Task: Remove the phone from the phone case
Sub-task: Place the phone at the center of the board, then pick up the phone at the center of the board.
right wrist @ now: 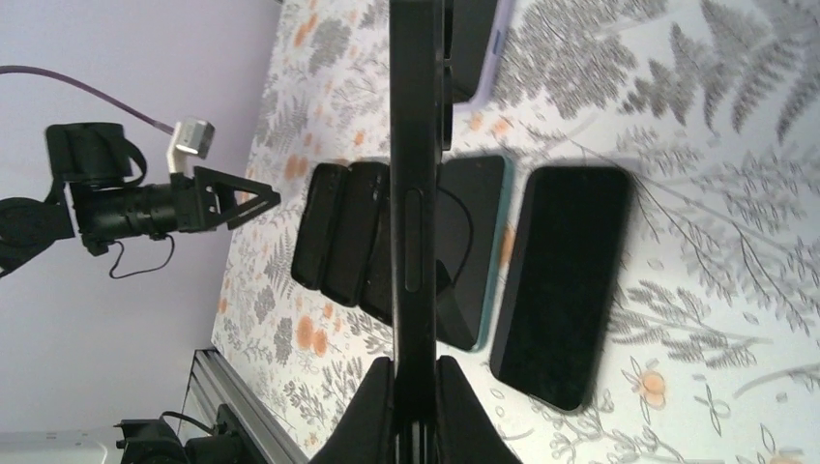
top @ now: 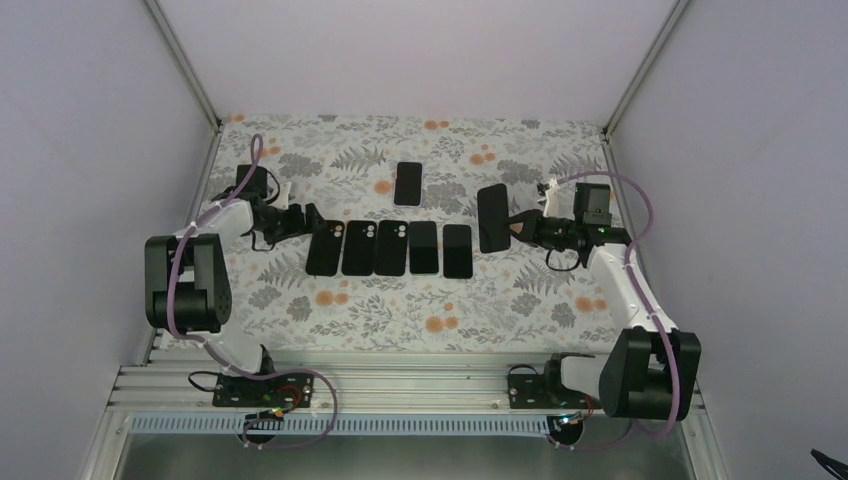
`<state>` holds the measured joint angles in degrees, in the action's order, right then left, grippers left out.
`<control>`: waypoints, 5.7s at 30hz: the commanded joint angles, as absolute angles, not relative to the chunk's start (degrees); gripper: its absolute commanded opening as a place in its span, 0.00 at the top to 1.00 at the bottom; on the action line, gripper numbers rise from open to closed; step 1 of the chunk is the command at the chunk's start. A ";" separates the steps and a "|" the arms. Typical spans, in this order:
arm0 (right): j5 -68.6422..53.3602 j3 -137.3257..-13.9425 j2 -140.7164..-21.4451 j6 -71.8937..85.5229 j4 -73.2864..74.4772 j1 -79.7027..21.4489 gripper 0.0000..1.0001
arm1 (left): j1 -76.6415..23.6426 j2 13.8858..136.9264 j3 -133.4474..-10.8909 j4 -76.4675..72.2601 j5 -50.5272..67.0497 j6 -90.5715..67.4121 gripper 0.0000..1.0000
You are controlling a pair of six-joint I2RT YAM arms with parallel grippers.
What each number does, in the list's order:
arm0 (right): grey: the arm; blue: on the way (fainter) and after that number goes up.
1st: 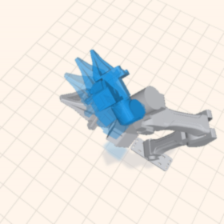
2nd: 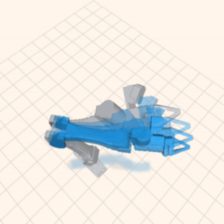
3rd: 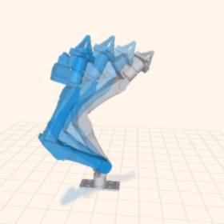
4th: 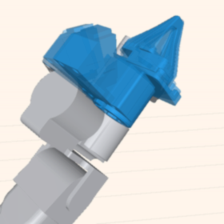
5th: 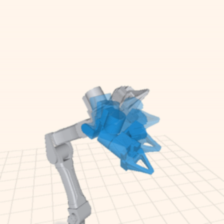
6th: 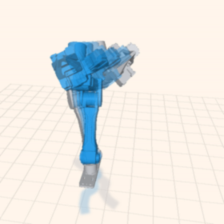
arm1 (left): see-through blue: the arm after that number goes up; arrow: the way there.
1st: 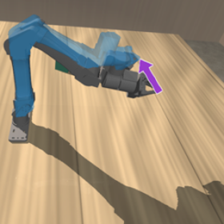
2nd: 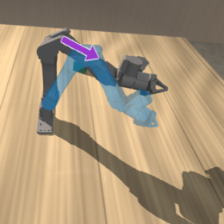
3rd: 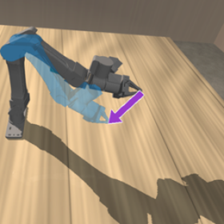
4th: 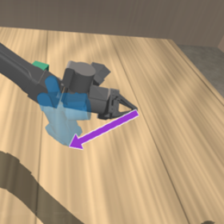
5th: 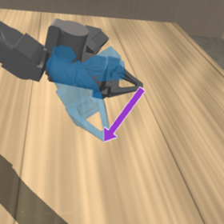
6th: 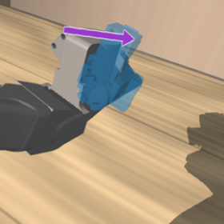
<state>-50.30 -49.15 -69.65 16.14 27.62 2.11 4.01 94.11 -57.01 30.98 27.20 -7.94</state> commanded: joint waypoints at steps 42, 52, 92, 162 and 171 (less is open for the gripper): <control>-47.33 -42.10 -92.60 9.46 19.10 6.24 0.94 | 4.22 105.61 -63.19 31.91 30.50 -7.76 0.00; -47.07 -41.86 -94.26 10.22 18.78 6.32 0.88 | 4.22 105.88 -63.05 31.73 30.50 -7.83 0.00; -43.51 -43.03 -83.07 14.03 21.09 7.82 0.01 | -5.24 86.43 -70.31 30.06 15.20 -3.11 0.00; -41.56 -40.06 -59.22 12.89 16.87 15.12 0.01 | -31.62 140.99 -113.17 34.41 -4.87 -15.48 0.00; -41.74 -40.17 -59.30 12.92 17.00 15.17 0.01 | -31.70 142.17 -111.60 37.23 -8.22 -14.05 0.05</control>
